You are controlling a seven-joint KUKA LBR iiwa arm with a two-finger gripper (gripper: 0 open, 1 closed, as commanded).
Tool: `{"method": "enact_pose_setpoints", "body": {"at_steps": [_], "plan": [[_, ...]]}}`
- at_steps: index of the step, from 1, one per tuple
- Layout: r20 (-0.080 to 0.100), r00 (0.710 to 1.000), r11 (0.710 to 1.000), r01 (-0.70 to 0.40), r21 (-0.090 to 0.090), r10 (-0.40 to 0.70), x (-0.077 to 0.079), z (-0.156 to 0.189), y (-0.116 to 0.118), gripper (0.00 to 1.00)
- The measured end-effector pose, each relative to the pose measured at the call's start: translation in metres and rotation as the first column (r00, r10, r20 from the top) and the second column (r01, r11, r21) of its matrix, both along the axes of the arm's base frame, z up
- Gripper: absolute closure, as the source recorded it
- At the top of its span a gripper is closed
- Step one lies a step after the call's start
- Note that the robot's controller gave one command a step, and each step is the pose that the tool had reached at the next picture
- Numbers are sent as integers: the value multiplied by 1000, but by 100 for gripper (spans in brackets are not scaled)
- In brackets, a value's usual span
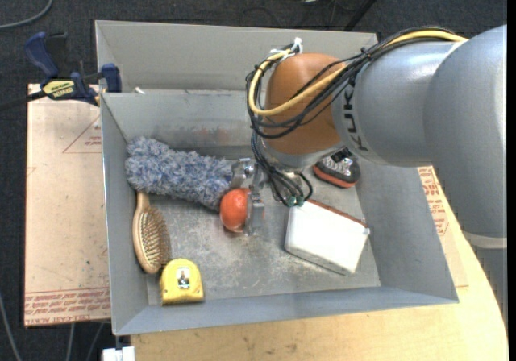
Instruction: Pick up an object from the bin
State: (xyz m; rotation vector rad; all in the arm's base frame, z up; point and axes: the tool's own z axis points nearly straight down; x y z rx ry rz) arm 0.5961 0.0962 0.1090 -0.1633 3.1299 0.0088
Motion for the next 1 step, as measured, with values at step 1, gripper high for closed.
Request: {"method": "enact_pose_setpoints", "body": {"at_steps": [1], "plan": [[-9, 1000, 1000, -18, 0, 18, -3, 35, -8, 100]]}}
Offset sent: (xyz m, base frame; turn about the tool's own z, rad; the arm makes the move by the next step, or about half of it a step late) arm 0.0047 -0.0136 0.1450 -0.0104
